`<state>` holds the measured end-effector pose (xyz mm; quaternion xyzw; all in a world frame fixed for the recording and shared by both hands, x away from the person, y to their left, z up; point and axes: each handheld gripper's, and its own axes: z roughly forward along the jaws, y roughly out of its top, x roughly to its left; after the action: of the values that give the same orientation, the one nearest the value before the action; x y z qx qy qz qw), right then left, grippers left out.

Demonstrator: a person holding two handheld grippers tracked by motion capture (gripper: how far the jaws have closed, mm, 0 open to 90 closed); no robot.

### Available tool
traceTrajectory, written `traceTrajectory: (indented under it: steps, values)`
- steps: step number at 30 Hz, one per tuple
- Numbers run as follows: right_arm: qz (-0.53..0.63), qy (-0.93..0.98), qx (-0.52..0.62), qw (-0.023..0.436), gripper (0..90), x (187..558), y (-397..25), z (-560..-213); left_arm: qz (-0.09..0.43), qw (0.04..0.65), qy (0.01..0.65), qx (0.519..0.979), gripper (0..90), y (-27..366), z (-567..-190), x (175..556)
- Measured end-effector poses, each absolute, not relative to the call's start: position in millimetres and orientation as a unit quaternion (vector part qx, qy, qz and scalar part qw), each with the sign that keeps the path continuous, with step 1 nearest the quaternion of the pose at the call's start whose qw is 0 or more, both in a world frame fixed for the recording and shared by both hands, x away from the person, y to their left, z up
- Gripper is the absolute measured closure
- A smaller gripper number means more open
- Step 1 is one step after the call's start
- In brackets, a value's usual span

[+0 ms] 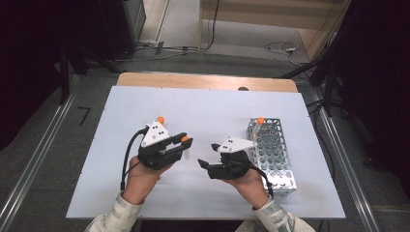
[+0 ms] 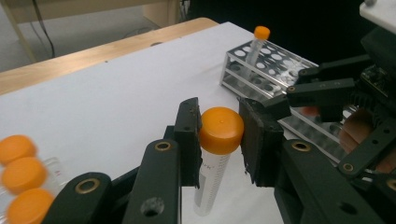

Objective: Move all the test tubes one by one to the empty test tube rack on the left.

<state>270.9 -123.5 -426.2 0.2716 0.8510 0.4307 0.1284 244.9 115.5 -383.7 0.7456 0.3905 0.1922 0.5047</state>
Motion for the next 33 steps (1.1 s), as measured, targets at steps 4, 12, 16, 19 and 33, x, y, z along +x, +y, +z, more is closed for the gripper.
traceTrajectory:
  steps: [4, 12, 16, 19, 33]
  values:
    - [0.427, 0.849, 0.279, 0.137, 25.5, 271.9, -126.2, -426.7, 0.195, 0.508, 0.399, 0.738, 69.9, 126.7, -380.0, 245.3]
    - [0.423, 0.847, 0.290, 0.142, 21.9, 275.3, -131.6, -429.5, 0.215, 0.510, 0.424, 0.717, 69.9, 152.2, -371.2, 243.1]
    - [0.425, 0.845, 0.291, 0.145, 21.9, 275.0, -132.9, -428.2, 0.223, 0.509, 0.433, 0.709, 69.9, 161.2, -367.8, 241.9]
    - [0.425, 0.844, 0.293, 0.147, 21.9, 274.5, -133.5, -427.4, 0.231, 0.504, 0.440, 0.707, 69.9, 164.9, -367.2, 241.2]
    - [0.429, 0.841, 0.293, 0.152, 22.1, 273.9, -136.6, -425.2, 0.245, 0.484, 0.471, 0.696, 69.8, 178.5, -378.3, 247.7]
